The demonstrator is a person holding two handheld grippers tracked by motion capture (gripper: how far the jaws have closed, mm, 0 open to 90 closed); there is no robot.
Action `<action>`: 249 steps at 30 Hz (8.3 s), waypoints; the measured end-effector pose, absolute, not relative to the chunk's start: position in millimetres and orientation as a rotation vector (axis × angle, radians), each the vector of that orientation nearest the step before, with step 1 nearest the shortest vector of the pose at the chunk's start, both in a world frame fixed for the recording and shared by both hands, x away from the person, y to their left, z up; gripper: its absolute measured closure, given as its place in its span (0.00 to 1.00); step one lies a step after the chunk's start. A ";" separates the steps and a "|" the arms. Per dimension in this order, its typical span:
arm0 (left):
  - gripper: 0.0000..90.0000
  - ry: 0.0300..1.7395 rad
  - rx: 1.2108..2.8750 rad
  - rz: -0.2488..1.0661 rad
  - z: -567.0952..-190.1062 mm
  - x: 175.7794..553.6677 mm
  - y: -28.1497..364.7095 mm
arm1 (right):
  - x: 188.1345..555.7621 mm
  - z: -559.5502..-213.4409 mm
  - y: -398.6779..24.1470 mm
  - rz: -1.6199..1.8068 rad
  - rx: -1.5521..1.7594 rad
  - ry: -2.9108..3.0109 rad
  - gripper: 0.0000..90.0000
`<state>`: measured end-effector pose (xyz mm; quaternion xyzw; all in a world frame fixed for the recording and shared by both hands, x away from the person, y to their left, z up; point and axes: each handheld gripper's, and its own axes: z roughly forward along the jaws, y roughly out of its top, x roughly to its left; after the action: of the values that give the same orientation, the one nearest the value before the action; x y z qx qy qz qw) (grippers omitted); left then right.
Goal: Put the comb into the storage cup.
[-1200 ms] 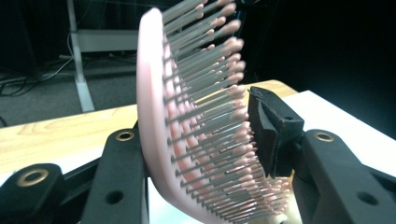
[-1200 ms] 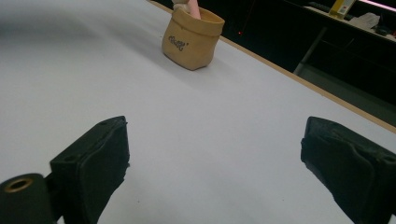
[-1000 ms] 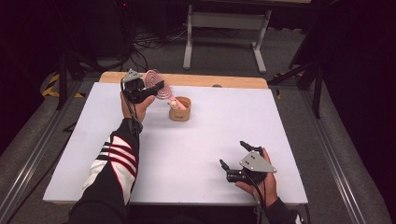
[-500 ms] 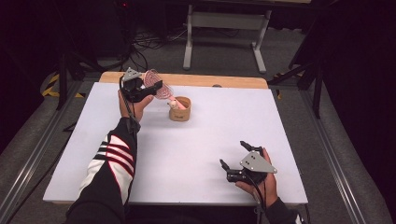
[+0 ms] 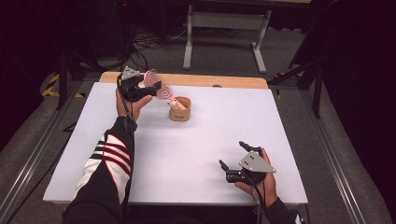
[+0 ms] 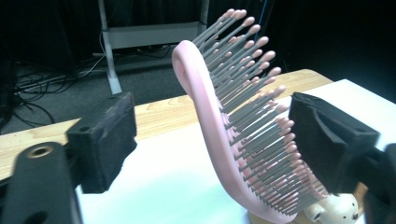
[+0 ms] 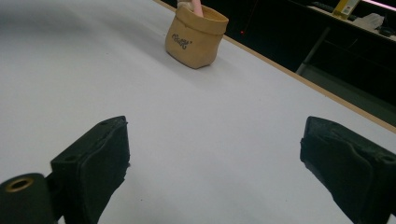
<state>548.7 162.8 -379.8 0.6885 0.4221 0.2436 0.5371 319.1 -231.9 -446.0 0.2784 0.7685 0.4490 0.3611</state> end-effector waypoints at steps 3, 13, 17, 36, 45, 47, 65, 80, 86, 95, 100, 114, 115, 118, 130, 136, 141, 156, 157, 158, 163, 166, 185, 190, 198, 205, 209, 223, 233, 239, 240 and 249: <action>0.13 0.984 1.649 0.580 -378.5 548.3 162.2 | 319.1 -445.8 -232.4 1.157 0.718 1.975 0.10; 0.06 0.931 1.692 0.595 -372.3 545.1 159.8 | 318.9 -445.5 -232.8 1.161 0.720 1.969 0.10; 0.03 0.905 1.683 0.606 -370.2 543.6 161.4 | 318.7 -445.1 -233.2 1.165 0.723 1.967 0.10; 0.04 0.843 1.724 0.686 -354.4 531.9 164.3 | 316.3 -442.3 -233.5 1.175 0.712 1.938 0.10; 0.05 0.794 1.714 0.683 -347.7 522.2 168.3 | 315.7 -441.8 -233.4 1.177 0.706 1.931 0.10; 0.05 0.780 1.712 0.687 -346.3 519.3 168.6 | 315.9 -441.9 -233.5 1.177 0.707 1.931 0.09; 0.07 0.704 1.713 0.708 -337.7 502.5 170.2 | 316.7 -442.5 -233.6 1.169 0.709 1.933 0.09; 0.07 0.631 1.708 0.698 -336.1 481.9 172.9 | 316.1 -441.8 -234.2 1.173 0.705 1.931 0.09; 0.07 0.606 1.712 0.689 -339.7 474.3 173.1 | 316.5 -441.7 -234.0 1.174 0.704 1.926 0.09; 0.07 0.597 1.725 0.690 -345.1 465.9 173.3 | 315.9 -441.5 -233.3 1.172 0.699 1.923 0.09; 0.07 0.587 1.720 0.678 -349.8 461.4 173.2 | 316.5 -441.5 -234.0 1.174 0.706 1.921 0.09; 0.07 0.570 1.725 0.664 -367.0 448.0 169.5 | 316.2 -441.4 -234.2 1.175 0.708 1.917 0.09; 0.07 0.571 1.718 0.663 -368.7 446.8 169.1 | 316.2 -441.5 -234.1 1.173 0.706 1.919 0.09; 0.06 0.562 1.718 0.668 -373.3 443.3 168.0 | 316.2 -441.5 -234.1 1.175 0.707 1.919 0.09; 0.06 0.537 1.717 0.647 -380.5 430.1 166.2 | 315.4 -440.5 -234.8 1.177 0.698 1.909 0.09; 0.06 0.511 1.729 0.651 -381.2 421.6 167.1 | 315.4 -440.5 -235.0 1.183 0.697 1.904 0.09; 0.06 0.502 1.723 0.641 -381.9 416.5 167.8 | 315.2 -439.9 -234.5 1.183 0.695 1.901 0.09; 0.06 0.470 1.753 0.626 -385.5 400.8 161.2 | 312.6 -437.0 -234.0 1.180 0.676 1.890 0.09; 0.06 0.465 1.756 0.632 -385.5 399.4 161.1 | 312.5 -436.8 -234.0 1.181 0.677 1.889 0.09; 0.06 0.464 1.753 0.629 -385.6 398.4 161.2 | 312.4 -436.8 -234.1 1.183 0.676 1.888 0.09; 0.06 0.460 1.755 0.626 -386.5 394.6 160.4 | 312.0 -436.3 -234.0 1.184 0.673 1.889 0.09; 0.06 0.453 1.761 0.623 -387.1 392.0 159.7 | 311.5 -435.8 -234.1 1.184 0.670 1.886 0.09; 0.06 0.427 1.790 0.608 -395.4 376.2 152.3 | 309.5 -435.2 -231.6 1.178 0.655 1.890 0.09; 0.06 0.408 1.807 0.615 -398.5 371.3 148.5 | 308.8 -434.9 -231.0 1.184 0.651 1.889 0.09; 0.06 0.398 1.826 0.642 -404.4 364.4 147.5 | 308.9 -435.1 -230.6 1.189 0.648 1.892 0.08; 0.06 0.389 1.852 0.654 -409.2 357.9 146.6 | 308.8 -434.9 -230.1 1.186 0.647 1.891 0.08; 0.05 0.380 1.852 0.644 -410.2 354.2 148.5 | 308.6 -434.3 -230.0 1.187 0.644 1.885 0.08; 0.05 0.376 1.868 0.634 -421.1 337.9 163.4 | 307.2 -435.4 -224.9 1.177 0.628 1.894 0.08; 0.06 0.410 1.892 0.655 -433.7 332.0 167.0 | 307.9 -437.0 -224.9 1.171 0.627 1.899 0.08; 0.06 0.449 1.904 0.640 -444.7 326.2 182.0 | 308.6 -438.4 -224.0 1.162 0.621 1.905 0.08; 0.06 0.455 1.907 0.641 -445.6 325.7 184.8 | 308.8 -438.6 -224.0 1.164 0.623 1.906 0.08; 0.06 0.517 1.898 0.639 -451.7 319.7 206.1 | 308.2 -438.3 -223.3 1.173 0.625 1.902 0.08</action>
<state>319.7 206.1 -451.7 0.7886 0.2149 0.2657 0.5113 308.2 -223.3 -438.3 0.2471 0.7514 0.4636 0.3993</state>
